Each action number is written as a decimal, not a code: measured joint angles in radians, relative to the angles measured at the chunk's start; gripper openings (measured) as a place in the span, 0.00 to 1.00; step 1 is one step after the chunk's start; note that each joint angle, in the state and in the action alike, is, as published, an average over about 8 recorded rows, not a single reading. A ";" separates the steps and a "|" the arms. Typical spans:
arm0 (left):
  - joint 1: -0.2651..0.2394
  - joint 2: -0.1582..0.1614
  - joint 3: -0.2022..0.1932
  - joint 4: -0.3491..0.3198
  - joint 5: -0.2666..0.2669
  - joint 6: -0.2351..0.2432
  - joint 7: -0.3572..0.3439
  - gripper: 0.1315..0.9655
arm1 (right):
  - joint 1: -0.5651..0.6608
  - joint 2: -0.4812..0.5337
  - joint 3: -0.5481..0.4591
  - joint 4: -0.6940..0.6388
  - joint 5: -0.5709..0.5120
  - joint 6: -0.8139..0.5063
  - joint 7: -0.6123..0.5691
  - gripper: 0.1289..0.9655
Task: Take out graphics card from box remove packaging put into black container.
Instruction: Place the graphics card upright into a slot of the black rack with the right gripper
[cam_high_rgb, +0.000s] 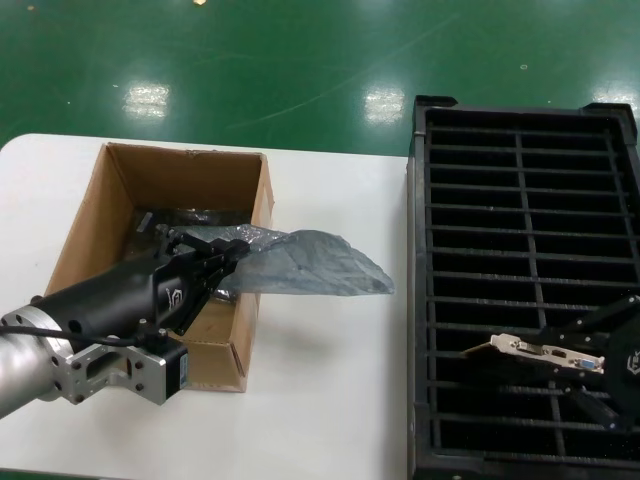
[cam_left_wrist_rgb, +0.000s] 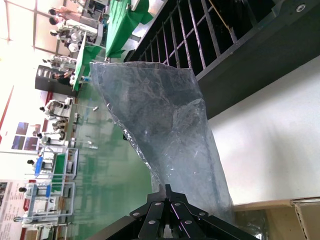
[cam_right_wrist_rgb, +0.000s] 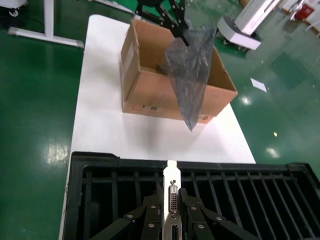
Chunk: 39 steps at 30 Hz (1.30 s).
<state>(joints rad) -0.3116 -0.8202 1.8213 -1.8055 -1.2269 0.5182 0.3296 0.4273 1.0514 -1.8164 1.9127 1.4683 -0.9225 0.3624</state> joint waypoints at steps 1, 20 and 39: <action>0.000 0.000 0.000 0.000 0.000 0.000 0.000 0.01 | 0.007 -0.002 -0.004 -0.002 -0.008 -0.006 0.009 0.07; 0.000 0.000 0.000 0.000 0.000 0.000 0.000 0.01 | 0.075 -0.042 -0.032 -0.030 -0.071 -0.061 0.057 0.07; 0.000 0.000 0.000 0.000 0.000 0.000 0.000 0.01 | 0.060 -0.034 -0.023 -0.001 -0.060 -0.072 0.049 0.07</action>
<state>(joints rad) -0.3116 -0.8202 1.8213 -1.8055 -1.2269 0.5182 0.3296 0.4871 1.0171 -1.8398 1.9121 1.4079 -0.9950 0.4117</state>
